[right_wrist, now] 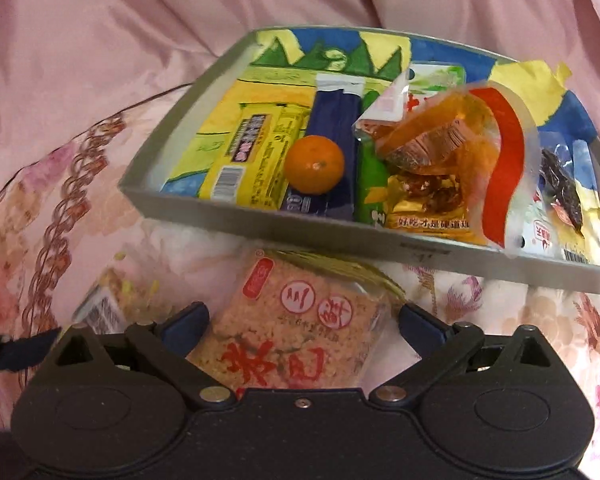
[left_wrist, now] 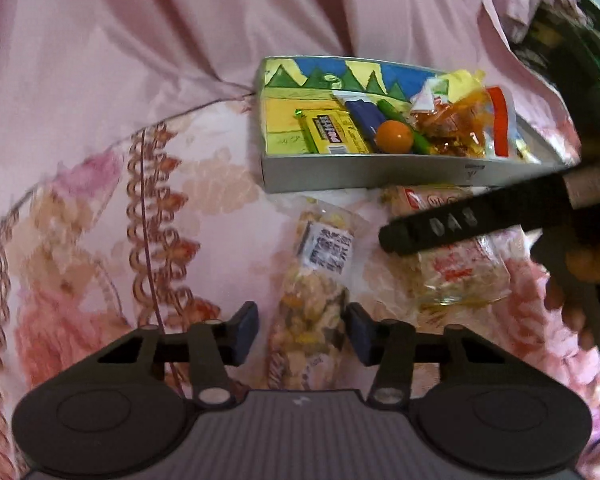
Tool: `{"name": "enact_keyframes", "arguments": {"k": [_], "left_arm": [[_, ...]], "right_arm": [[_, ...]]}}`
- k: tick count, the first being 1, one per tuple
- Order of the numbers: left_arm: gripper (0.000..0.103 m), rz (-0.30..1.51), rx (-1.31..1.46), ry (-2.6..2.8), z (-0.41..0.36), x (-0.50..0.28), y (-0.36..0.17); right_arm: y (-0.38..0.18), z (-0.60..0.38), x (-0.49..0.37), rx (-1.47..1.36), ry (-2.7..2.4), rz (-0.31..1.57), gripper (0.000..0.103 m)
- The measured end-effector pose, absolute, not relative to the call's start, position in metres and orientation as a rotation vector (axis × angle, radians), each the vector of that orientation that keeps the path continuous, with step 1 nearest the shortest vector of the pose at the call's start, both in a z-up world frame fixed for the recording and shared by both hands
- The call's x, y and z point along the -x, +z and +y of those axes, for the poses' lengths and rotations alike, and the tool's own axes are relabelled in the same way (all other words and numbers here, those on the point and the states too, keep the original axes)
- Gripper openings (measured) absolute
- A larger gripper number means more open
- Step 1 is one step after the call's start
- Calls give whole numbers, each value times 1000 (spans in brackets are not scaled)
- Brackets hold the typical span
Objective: Organize snacks
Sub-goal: 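Grasp the nut bar pouch with the left tool while the right tool grasps the rice-cracker pack, then carry the nut pouch with the left tool while the right tool carries the rice-cracker pack into the tray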
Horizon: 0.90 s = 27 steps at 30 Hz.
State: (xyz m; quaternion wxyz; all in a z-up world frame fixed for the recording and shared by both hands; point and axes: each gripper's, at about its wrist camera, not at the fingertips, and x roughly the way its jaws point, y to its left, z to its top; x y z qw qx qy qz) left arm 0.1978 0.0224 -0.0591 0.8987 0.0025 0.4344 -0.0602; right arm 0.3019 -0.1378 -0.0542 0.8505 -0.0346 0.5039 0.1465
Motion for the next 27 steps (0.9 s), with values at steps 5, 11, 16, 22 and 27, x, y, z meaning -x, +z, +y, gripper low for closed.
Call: {"name": "enact_keyframes", "arguments": {"k": [5, 11, 16, 22, 27], "left_arm": [[41, 907, 33, -142, 14, -178, -64], [41, 916, 41, -172, 2, -153, -64], [41, 950, 59, -206, -2, -129, -64], [41, 952, 17, -195, -13, -119, -63], [60, 921, 5, -155, -18, -127, -59]], "right_arm": [[-48, -161, -271, 116, 396, 1015, 78], [-44, -191, -212, 190, 507, 940, 77], [-42, -217, -164, 201, 514, 922, 77], [-46, -229, -132, 190, 466, 848, 79], [-50, -231, -125, 167, 464, 778, 89]]}}
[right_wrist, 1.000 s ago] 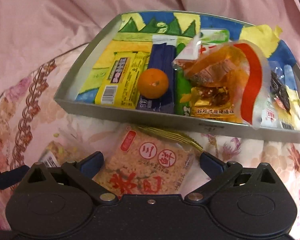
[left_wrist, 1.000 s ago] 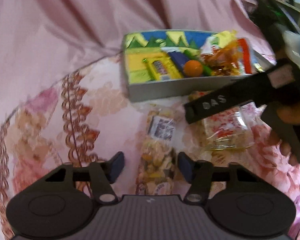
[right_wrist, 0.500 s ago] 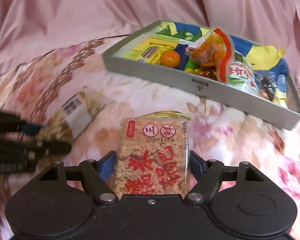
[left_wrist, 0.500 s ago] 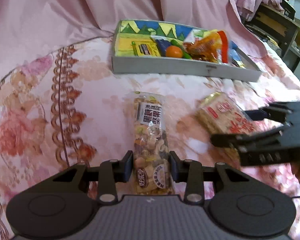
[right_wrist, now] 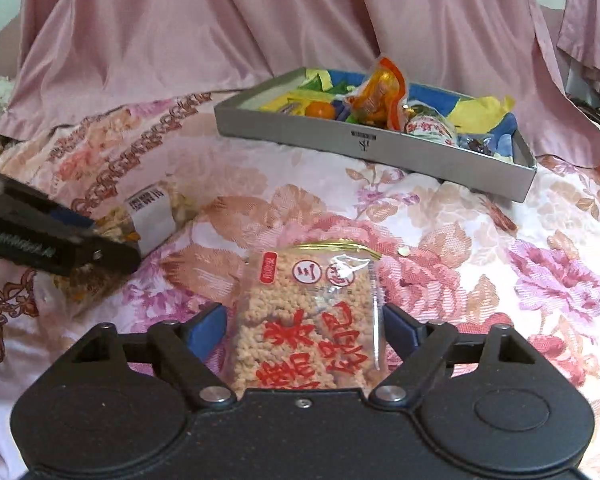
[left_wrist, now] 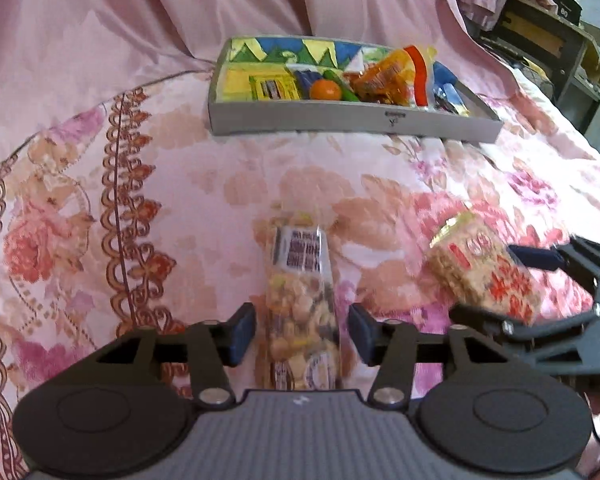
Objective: Organize snacks
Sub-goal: 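Carry the nut pouch with the left tool while the right tool carries the rice-cracker pack into the tray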
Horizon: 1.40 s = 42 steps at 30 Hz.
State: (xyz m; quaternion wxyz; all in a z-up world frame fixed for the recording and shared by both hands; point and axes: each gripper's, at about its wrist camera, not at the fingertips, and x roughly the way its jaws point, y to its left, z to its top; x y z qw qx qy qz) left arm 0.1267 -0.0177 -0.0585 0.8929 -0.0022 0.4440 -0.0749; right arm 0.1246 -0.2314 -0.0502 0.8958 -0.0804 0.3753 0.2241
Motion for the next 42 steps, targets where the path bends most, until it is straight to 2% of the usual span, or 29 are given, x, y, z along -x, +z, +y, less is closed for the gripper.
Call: {"name": "enact_keyframes", "arguments": {"k": [3, 7, 12, 15, 19, 29, 42], "left_arm": [[61, 925, -15, -143, -23, -136, -61], [59, 930, -27, -125, -28, -141, -66], [43, 914, -60, -136, -39, -136, -66], [42, 912, -52, -144, -44, -129, -66], [42, 921, -11, -151, -49, -119, -64], [42, 901, 28, -167, -56, -107, -59], [42, 842, 74, -160, -54, -111, -50]], "right_arm": [[-54, -232, -123, 176, 452, 762, 93], [-61, -235, -126, 130, 451, 774, 92], [-62, -230, -119, 167, 444, 756, 83], [-61, -229, -115, 170, 434, 750, 77], [-59, -229, -111, 180, 433, 732, 73], [-51, -222, -86, 356, 386, 580, 73], [-46, -224, -86, 343, 374, 517, 73]]}}
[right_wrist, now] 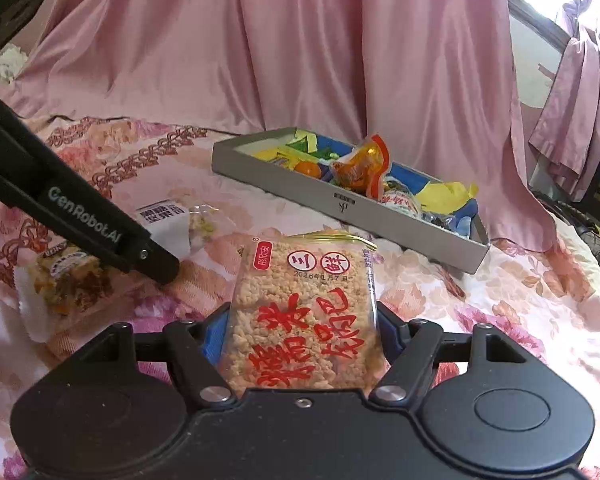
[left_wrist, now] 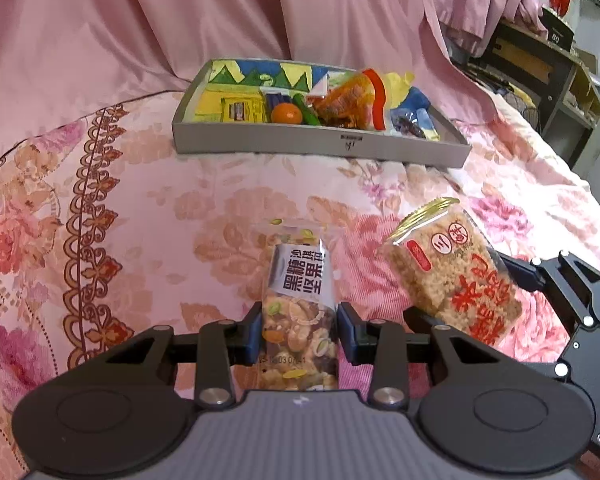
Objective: Organize snacks
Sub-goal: 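Carry the nut pouch with the left tool while the right tool carries the rice-cracker pack into the tray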
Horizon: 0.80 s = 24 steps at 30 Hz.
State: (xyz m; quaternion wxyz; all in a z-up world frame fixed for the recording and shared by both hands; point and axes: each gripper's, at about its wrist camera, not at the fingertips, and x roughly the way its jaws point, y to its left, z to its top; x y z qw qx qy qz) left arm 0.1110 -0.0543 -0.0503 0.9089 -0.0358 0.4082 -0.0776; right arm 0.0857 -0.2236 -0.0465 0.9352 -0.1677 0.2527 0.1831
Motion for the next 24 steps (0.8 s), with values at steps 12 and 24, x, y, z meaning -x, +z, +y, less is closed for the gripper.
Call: {"name": "enact_keyframes", "arguments": {"k": [12, 24], "left_arm": [[42, 803, 50, -140, -45, -151, -26], [42, 694, 105, -100, -45, -235, 7]], "right_arm": [[-37, -235, -101, 214, 354, 481, 73], [-3, -245, -173, 125, 316, 405, 73]]}}
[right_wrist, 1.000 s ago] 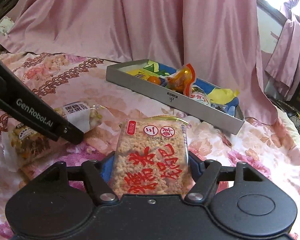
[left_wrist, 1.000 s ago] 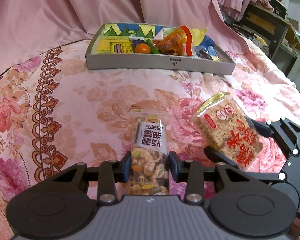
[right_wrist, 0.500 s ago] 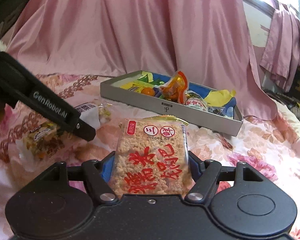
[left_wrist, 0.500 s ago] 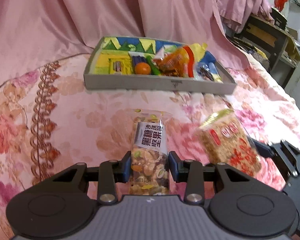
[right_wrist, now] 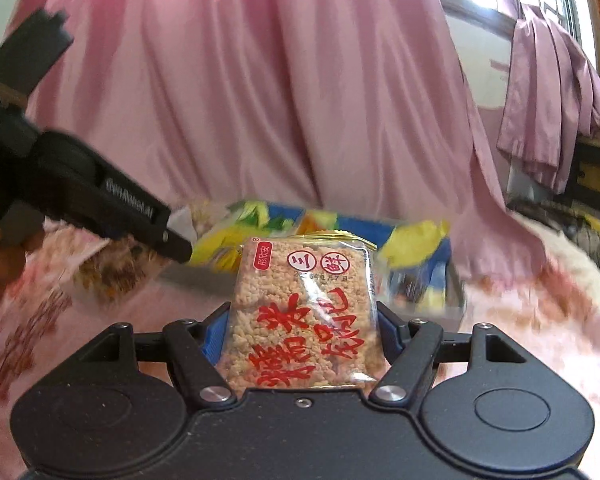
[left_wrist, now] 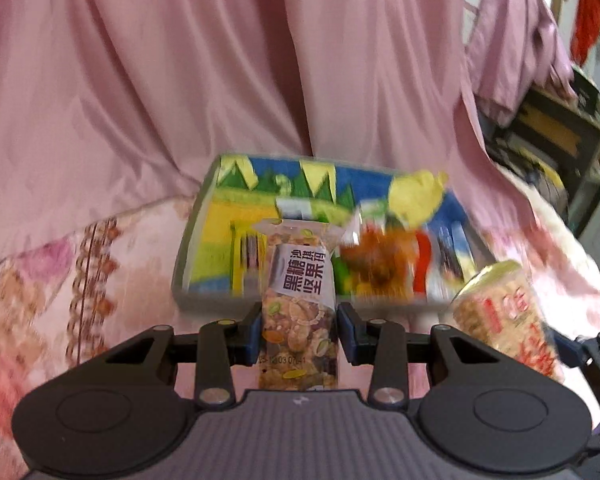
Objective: Organize snacks
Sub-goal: 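Carry the nut pouch with the left tool while the right tool carries the rice-cracker pack into the tray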
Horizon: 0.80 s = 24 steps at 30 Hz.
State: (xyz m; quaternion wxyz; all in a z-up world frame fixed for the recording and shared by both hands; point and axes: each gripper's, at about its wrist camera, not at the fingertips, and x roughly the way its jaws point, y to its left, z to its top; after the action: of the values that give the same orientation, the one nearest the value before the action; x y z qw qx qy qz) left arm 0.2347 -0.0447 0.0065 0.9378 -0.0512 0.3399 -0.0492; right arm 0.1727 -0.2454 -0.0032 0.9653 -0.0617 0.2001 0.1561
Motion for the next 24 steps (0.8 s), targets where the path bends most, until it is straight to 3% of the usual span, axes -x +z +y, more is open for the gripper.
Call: {"name": "enact_keyframes", "arguments": {"k": [10, 24], "left_arm": [[42, 608, 116, -26, -44, -308, 15], [42, 676, 139, 17, -55, -360, -26]], "right_arm": [[43, -251, -286, 88, 299, 373, 73], [-12, -263, -352, -7, 253, 594, 73]]}}
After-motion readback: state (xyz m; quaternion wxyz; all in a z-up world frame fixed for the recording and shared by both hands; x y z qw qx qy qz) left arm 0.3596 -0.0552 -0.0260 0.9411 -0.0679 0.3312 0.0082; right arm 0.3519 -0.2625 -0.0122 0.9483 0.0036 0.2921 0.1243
